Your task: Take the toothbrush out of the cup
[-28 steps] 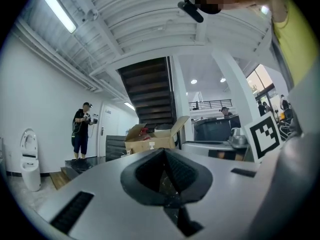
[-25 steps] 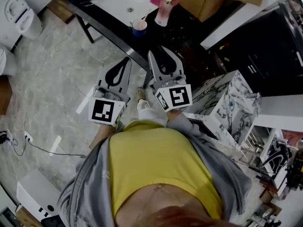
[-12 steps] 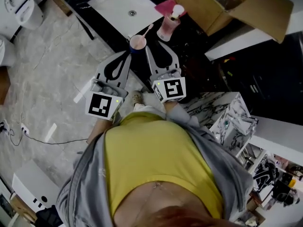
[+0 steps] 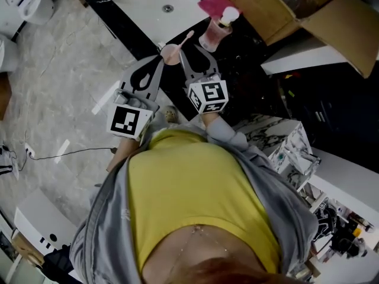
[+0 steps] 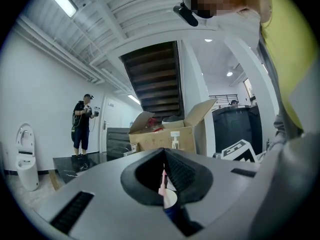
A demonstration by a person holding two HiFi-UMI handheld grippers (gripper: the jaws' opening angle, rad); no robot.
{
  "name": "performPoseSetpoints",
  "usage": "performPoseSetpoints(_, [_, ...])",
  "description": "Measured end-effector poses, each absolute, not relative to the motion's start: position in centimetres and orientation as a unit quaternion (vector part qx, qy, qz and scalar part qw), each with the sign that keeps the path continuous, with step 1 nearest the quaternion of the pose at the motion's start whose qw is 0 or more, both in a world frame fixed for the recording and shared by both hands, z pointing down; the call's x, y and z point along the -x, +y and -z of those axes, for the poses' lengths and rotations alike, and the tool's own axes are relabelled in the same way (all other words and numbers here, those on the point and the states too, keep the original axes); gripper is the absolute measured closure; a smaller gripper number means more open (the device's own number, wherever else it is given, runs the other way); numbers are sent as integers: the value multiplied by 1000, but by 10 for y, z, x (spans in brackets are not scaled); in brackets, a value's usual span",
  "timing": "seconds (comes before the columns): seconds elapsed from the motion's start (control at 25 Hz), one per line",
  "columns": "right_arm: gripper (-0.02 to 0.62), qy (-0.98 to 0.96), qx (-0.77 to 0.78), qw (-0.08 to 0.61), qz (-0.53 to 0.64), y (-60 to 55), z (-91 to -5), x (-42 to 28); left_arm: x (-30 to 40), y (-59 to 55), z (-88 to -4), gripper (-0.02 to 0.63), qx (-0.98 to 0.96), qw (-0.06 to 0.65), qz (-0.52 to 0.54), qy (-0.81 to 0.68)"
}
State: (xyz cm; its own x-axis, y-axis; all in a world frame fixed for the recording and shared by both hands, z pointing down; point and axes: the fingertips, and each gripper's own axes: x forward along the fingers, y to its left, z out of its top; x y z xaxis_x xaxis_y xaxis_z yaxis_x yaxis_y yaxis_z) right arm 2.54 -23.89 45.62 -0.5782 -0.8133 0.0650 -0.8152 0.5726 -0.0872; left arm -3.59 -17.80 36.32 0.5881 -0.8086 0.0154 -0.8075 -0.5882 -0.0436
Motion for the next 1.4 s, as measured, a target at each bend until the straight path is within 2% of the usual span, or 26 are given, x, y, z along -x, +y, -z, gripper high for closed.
performPoseSetpoints(0.4, [468,-881,-453,-12,-137,-267,-480,-23,38,-207,-374,604,898,1,40,438])
performPoseSetpoints(0.64, [489,-876,-447,-42,-176,-274,-479,-19,45,-217,-375,604,902,-3,49,430])
performPoseSetpoints(1.0, [567,-874,-444,-70,-186,-277,-468,-17,51,-226,-375,604,905,-1,48,424])
performPoseSetpoints(1.4, [572,-874,-448,-72,-174,-277,-435,-17,52,-228,-372,604,907,4,41,420])
